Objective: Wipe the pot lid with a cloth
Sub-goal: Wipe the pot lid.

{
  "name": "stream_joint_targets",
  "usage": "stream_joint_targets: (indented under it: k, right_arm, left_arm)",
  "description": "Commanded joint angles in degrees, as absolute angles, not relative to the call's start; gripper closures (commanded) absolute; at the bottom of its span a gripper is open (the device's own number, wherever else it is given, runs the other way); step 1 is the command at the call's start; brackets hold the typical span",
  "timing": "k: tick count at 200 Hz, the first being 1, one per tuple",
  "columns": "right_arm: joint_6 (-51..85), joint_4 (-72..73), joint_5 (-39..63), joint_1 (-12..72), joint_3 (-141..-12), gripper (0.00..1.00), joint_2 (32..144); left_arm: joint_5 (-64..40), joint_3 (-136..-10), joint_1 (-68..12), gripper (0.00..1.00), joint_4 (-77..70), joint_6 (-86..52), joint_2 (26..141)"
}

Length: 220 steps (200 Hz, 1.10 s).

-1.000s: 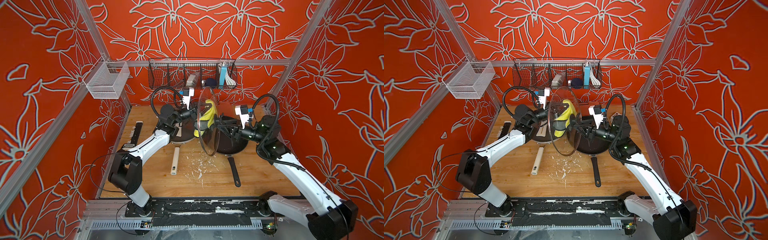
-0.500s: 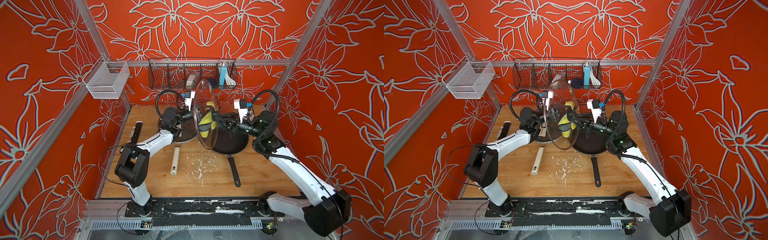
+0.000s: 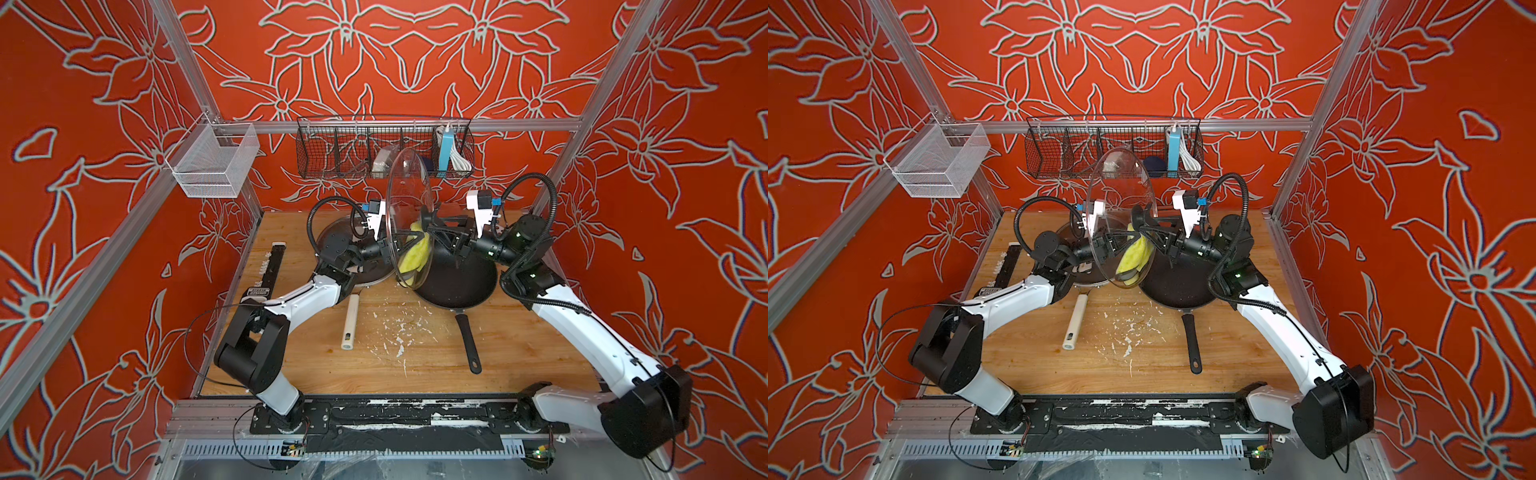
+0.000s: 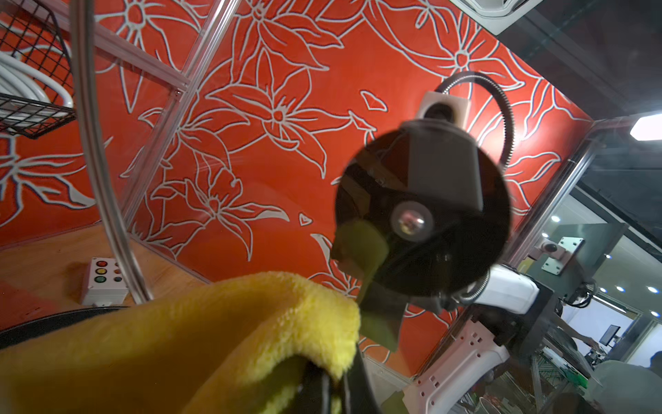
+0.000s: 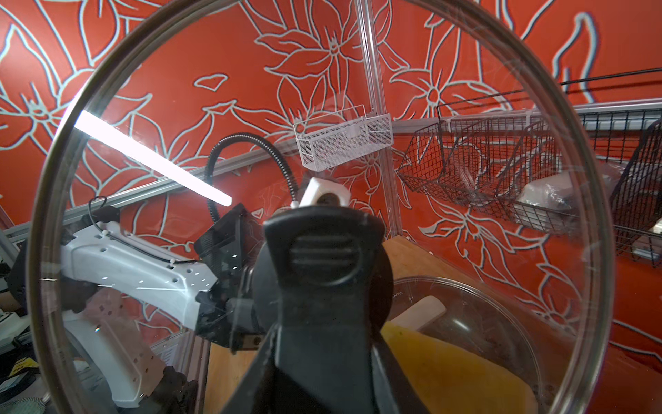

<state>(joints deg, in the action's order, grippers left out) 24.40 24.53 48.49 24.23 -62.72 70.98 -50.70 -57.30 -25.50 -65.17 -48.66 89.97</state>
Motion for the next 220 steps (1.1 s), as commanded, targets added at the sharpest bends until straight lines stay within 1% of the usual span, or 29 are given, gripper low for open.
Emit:
stream_joint_targets:
  k: [1,71,108,161,220]
  right_arm:
    - [25.43,37.55,47.97,23.58,-68.17,1.0,70.78]
    - [28.28,39.68,50.6,21.64,-72.37,1.0,76.37]
    - [28.07,39.24,51.52,21.37,-72.25,1.0,77.08]
    - [27.84,37.76,53.6,21.41,-69.86,1.0,75.69]
    - [27.82,37.47,55.07,21.44,-66.11,1.0,74.5]
  left_arm:
    - [-51.76,-55.9,-26.36,1.0,-66.62,-47.88,86.84]
    - [-50.89,-49.48,-26.88,1.0,-67.68,-49.29,80.36]
    - [-49.45,-47.38,-26.89,1.0,-65.48,-47.86,74.98]
    - [-48.93,-50.29,-26.48,1.0,-56.87,-42.59,69.05]
    - [-49.44,-55.4,-24.27,1.0,-57.18,-44.37,68.85]
